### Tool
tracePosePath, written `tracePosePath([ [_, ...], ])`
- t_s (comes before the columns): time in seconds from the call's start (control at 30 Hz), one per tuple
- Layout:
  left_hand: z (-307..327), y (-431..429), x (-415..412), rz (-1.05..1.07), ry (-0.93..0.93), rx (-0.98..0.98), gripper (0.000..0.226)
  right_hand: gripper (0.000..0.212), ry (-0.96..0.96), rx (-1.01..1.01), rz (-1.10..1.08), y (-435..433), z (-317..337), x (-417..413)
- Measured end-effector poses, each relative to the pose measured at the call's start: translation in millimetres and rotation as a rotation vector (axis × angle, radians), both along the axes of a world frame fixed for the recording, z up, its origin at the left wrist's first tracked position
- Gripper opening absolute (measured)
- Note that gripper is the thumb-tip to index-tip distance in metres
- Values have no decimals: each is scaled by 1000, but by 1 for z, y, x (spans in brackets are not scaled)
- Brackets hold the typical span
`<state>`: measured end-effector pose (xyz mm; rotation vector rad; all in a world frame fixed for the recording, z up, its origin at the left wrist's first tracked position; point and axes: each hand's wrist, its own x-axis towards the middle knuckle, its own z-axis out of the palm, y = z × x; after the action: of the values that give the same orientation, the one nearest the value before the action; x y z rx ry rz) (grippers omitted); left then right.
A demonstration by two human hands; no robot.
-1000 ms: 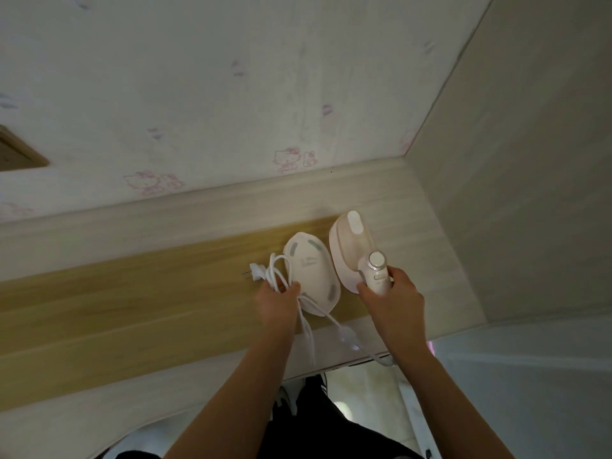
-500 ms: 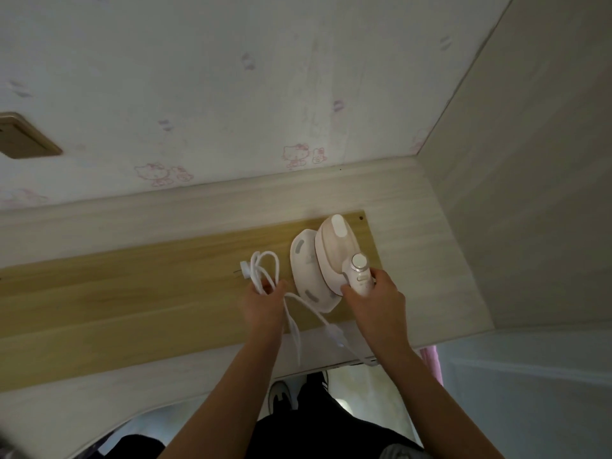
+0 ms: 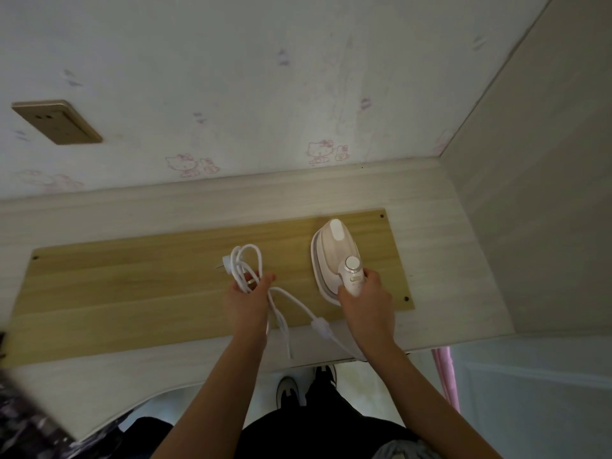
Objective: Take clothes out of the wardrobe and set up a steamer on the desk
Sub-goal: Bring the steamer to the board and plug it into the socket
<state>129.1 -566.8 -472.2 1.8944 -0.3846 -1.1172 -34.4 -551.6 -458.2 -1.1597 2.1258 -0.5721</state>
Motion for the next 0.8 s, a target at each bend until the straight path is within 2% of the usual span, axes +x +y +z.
tracePosePath([
  [0.3, 11, 3, 6, -14, 13, -49, 9, 46, 27, 9, 0, 1, -6, 3],
  [0.43, 13, 3, 11, -42, 26, -61, 9, 55, 78, 89, 146, 0, -4, 2],
  [0.53, 16, 5, 14, -44, 55, -87, 13, 73, 272, 129, 266, -1, 6, -2],
  [0.6, 20, 7, 14, -67, 55, -103, 13, 71, 377, -53, 300, -5, 18, -2],
  [0.67, 23, 10, 14, -90, 55, -108, 14, 59, 336, -262, 414, -11, 27, 3],
  [0.7, 25, 11, 13, -92, 63, -109, 14, 51, 268, -297, 493, -14, 30, 9],
  [0.8, 33, 14, 16, -65, 156, -126, 17, 43, 41, -157, 711, -23, 32, 30],
])
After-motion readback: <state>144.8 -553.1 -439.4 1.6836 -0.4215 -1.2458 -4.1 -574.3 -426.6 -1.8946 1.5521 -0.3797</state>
